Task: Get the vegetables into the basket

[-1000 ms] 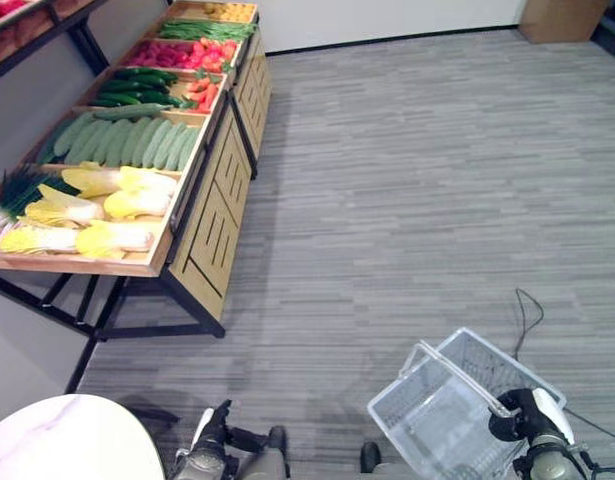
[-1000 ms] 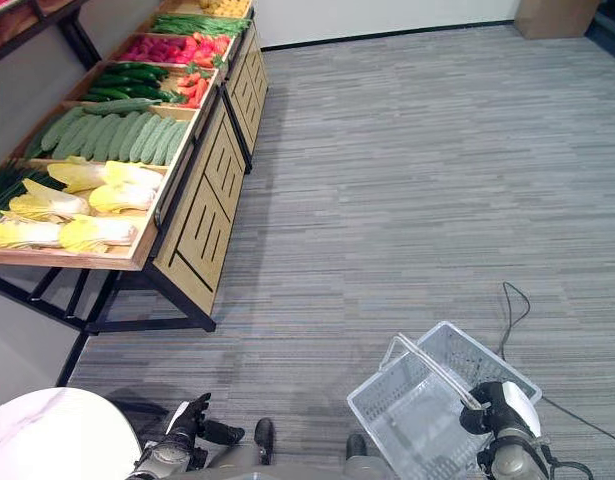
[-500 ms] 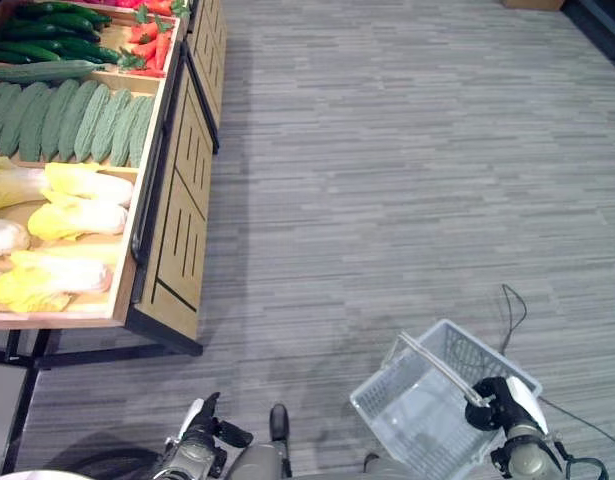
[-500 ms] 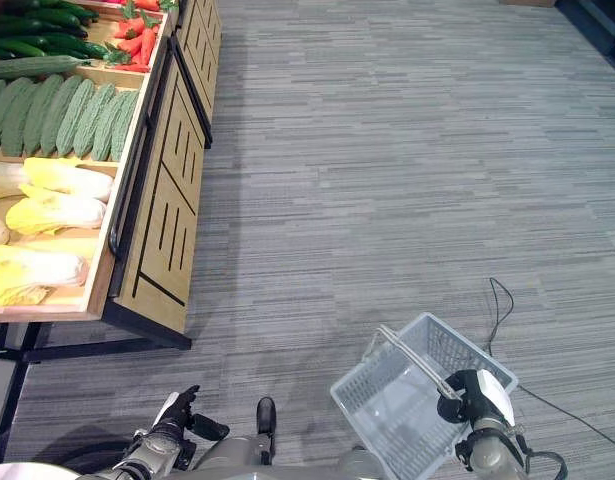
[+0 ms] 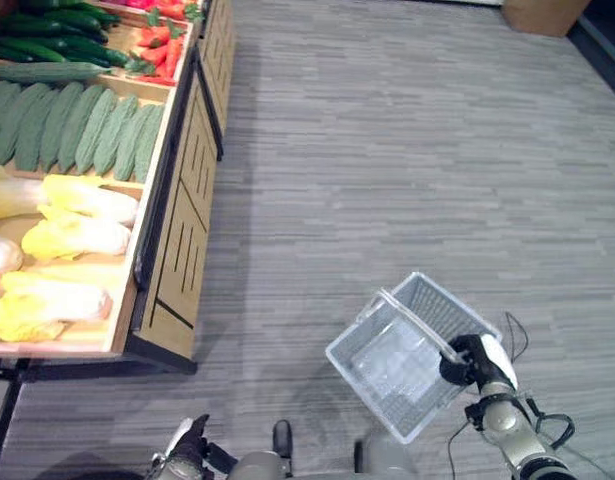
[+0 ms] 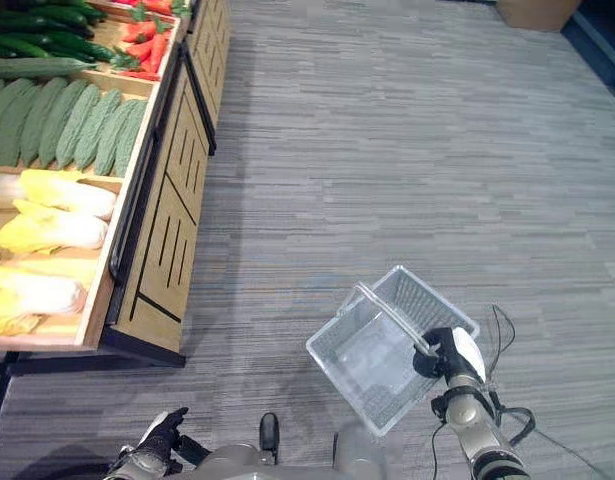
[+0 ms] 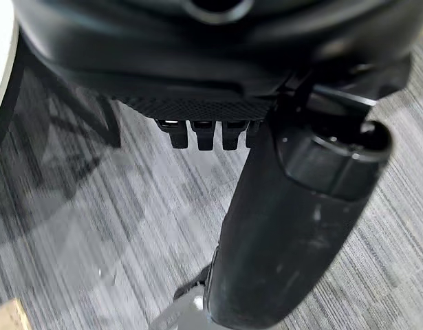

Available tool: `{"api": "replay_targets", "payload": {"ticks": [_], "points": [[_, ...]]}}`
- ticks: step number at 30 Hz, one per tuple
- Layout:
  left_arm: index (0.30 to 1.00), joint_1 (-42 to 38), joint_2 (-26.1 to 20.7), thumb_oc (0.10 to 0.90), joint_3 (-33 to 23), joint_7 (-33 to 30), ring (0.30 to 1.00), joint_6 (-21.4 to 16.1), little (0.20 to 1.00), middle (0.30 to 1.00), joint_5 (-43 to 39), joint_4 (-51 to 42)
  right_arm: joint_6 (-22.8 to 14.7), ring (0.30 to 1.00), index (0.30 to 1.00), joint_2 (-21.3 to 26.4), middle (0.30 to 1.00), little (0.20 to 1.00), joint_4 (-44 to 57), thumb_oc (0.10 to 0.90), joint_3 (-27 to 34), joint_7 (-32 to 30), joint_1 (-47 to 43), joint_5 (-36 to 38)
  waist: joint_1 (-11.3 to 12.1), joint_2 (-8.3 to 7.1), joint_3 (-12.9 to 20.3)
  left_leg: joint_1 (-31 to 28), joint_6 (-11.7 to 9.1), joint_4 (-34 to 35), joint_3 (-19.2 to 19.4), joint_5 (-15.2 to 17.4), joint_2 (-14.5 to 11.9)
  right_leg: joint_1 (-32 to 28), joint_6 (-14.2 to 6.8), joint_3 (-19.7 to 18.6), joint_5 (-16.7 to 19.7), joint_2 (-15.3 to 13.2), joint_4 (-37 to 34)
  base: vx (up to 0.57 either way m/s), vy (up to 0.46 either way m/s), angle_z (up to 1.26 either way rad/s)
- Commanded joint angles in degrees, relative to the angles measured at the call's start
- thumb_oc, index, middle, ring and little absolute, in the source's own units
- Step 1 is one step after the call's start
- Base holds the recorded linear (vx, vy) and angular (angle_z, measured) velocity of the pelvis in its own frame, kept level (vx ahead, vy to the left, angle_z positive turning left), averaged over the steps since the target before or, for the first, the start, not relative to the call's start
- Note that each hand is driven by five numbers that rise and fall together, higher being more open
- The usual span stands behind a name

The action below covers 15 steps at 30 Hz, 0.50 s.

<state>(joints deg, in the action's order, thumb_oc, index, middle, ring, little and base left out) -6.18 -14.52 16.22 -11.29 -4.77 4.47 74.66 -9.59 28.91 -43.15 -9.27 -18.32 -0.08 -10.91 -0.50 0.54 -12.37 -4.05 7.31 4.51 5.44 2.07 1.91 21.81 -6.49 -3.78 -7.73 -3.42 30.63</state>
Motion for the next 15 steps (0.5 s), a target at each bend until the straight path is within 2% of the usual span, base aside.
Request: {"api": "replay_targets", "payload": {"ticks": [1, 2, 3, 8, 9, 11, 12, 14, 15], "points": [[1.000, -0.3, -1.4, 0.900, -2.5, -1.3, 1.000, -1.0, 1.000, 1.000, 0.5, 0.6, -3.2, 0.300, 0.300, 5.1, 0.300, 0.300, 4.9, 0.400, 1.8, -1.9, -0.3, 1.0, -1.2, -1.32, -0.6, 1.6, -5.2, -4.1, -3.3, -0.1, -0.4, -5.6, -2.7, -0.9, 13.1, -0.5, -17.1, 0.26, -0.109, 1.14], [1.000, -0.6, -1.1, 0.900, -2.8, -1.4, 1.000, -0.9, 1.000, 1.000, 0.9, 1.0, -3.1, 0.300, 0.300, 5.0, 0.300, 0.300, 5.8, 0.400, 1.6, -1.9, 0.5, 0.4, -2.3, -1.49, -0.8, -0.2, -5.8, -4.5, -4.8, 1.4, -0.2, -4.8, -3.5, -2.4, 15.5, -0.3, -22.9, 0.38, -0.191, 1.07], [1.000, -0.2, -0.8, 0.900, -2.8, -1.3, 1.000, -1.0, 1.000, 1.000, 1.2, 1.1, -2.9, 0.300, 0.300, 5.2, 0.300, 0.300, 6.5, 0.400, 1.7, -1.8, 1.2, -0.2, -2.8, -1.74, -0.6, -1.5, -6.3, -4.7, -5.9, 2.0, 0.1, -4.3, -4.1, -3.2, 17.0, -0.3, -23.8, 0.36, -0.216, 0.35], [1.000, 1.1, 0.0, 0.900, -3.2, -1.4, 1.000, -0.9, 1.000, 1.000, 1.3, 1.6, -3.1, 0.300, 0.300, 5.6, 0.300, 0.300, 6.6, 0.400, 1.7, -1.5, 2.7, -0.4, -2.7, -1.77, 1.3, -2.9, -7.4, -5.0, -7.5, 2.7, -0.9, -6.7, -2.6, -2.1, 16.3, 0.1, -24.0, 0.18, -0.187, 0.43], [1.000, 1.6, 0.4, 0.900, -3.4, -1.4, 1.000, -0.7, 1.000, 1.000, 1.0, 1.7, -3.5, 0.300, 0.300, 6.3, 0.300, 0.300, 6.8, 0.400, 2.2, -1.4, 3.4, -0.1, -2.6, -1.26, 2.0, -3.0, -8.4, -6.8, -8.4, 2.1, -2.0, -7.4, -1.4, -1.1, 14.9, 1.2, -22.9, 0.21, -0.225, 0.06], [1.000, 1.8, 0.5, 0.900, -3.3, -1.4, 1.000, -0.7, 1.000, 1.000, 0.9, 1.7, -3.7, 0.300, 0.300, 6.6, 0.300, 0.300, 6.5, 0.400, 2.3, -1.4, 3.6, 0.2, -2.6, -1.06, 2.1, -2.9, -8.8, -7.7, -9.1, 2.0, -2.5, -7.5, -0.9, -0.5, 14.1, 1.6, -22.2, 0.21, -0.230, 0.14], [1.000, 2.2, 0.8, 0.900, -3.2, -1.0, 1.000, -0.7, 1.000, 1.000, 0.9, 1.8, -3.8, 0.300, 0.300, 7.5, 0.300, 0.300, 6.8, 0.400, 2.8, -1.2, 4.2, 0.3, -2.5, -0.83, 2.5, -3.4, -9.6, -8.7, -10.0, 1.6, -3.6, -8.0, 0.0, 0.6, 12.2, 2.5, -20.8, 0.14, -0.160, 0.22], [1.000, 2.2, 0.9, 0.900, -2.9, -1.0, 1.000, -0.6, 1.000, 1.000, 0.8, 1.8, -3.9, 0.300, 0.300, 7.8, 0.300, 0.300, 6.4, 0.400, 3.0, -1.2, 4.5, 0.6, -2.6, -0.65, 2.6, -3.4, -9.9, -9.3, -10.4, 1.2, -4.0, -8.3, 0.5, 0.8, 11.6, 2.9, -20.2, 0.19, -0.203, 0.26], [1.000, 2.3, 1.1, 0.900, -2.8, -1.0, 1.000, -0.5, 1.000, 1.000, 0.7, 1.8, -4.0, 0.300, 0.300, 8.5, 0.300, 0.300, 6.8, 0.400, 3.4, -1.2, 5.1, 0.9, -2.6, -0.38, 2.8, -2.8, -10.6, -11.9, -11.0, 0.0, -4.4, -8.9, 1.4, 1.2, 10.4, 3.5, -19.5, 0.22, -0.249, 0.24]]}}
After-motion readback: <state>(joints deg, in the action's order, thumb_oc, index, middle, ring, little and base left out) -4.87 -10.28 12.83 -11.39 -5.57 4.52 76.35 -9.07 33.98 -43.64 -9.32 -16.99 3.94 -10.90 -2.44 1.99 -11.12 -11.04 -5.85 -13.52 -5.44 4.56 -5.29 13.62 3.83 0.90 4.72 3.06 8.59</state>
